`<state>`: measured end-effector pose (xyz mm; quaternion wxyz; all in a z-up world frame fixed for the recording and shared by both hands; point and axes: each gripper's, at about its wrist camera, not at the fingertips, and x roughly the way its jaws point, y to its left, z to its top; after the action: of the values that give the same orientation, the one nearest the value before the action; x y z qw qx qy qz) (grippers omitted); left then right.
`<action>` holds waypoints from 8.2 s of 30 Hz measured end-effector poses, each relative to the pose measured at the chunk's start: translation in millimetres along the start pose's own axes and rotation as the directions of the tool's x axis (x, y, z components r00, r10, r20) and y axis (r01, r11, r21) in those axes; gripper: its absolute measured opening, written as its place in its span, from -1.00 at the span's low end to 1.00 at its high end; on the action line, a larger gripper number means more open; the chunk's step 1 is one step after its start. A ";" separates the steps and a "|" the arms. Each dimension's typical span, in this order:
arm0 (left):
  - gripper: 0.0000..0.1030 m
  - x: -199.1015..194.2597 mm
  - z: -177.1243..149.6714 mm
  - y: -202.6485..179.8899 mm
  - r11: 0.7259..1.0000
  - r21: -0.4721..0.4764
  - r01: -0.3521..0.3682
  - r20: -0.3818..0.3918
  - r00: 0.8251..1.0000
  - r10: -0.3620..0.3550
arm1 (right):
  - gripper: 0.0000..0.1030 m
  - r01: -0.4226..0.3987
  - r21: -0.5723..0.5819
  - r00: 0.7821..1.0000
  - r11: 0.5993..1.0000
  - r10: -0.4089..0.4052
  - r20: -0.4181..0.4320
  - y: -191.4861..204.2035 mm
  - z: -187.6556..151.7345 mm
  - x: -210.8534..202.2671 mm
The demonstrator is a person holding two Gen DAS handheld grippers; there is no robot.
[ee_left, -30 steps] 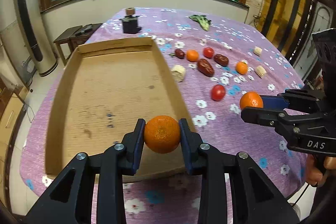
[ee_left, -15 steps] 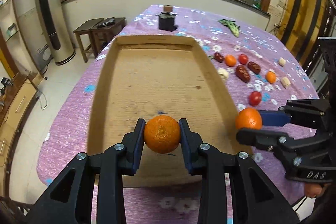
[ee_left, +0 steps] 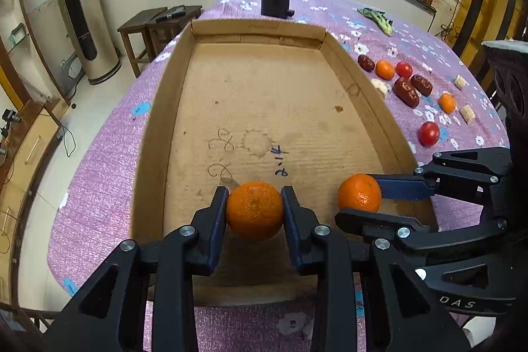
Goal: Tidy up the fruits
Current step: 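Carry the left tangerine over the cardboard tray while the right tool carries its tangerine there, then open the left gripper into the tray while the right gripper releases its tangerine, then move the left tool to a red tomato while the right grasps a cream cylinder, then close the left gripper on the red tomato and lift it, then carry the tomato over the tray while the right tool carries the cream cylinder there, then open the left gripper dropping the tomato while the right releases the cylinder, then grasp a dried red date with the left gripper while the right grasps a tangerine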
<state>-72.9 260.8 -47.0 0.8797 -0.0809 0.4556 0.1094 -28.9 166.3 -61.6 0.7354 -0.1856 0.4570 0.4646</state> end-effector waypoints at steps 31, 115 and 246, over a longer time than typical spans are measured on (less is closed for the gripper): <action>0.13 -39.9 11.9 -49.2 0.997 0.039 0.066 0.072 0.995 -0.069 | 0.00 0.080 0.177 0.983 0.981 -0.107 0.148 -62.3 -62.0 -102.5; -0.45 -22.9 23.0 -109.9 0.988 0.117 0.101 0.080 0.991 -0.111 | -0.45 0.130 0.338 0.947 0.932 -0.218 0.238 -105.9 -70.7 -133.7; -0.47 77.6 95.8 -202.7 0.969 0.112 0.218 -0.094 0.974 -0.208 | -0.30 0.257 0.496 0.921 0.830 -0.366 0.135 -248.2 -76.2 -107.3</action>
<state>99.7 98.0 -47.1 0.8704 -0.0801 0.4856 -0.0171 128.6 -66.0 -47.8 0.8709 -0.0213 0.4330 0.2314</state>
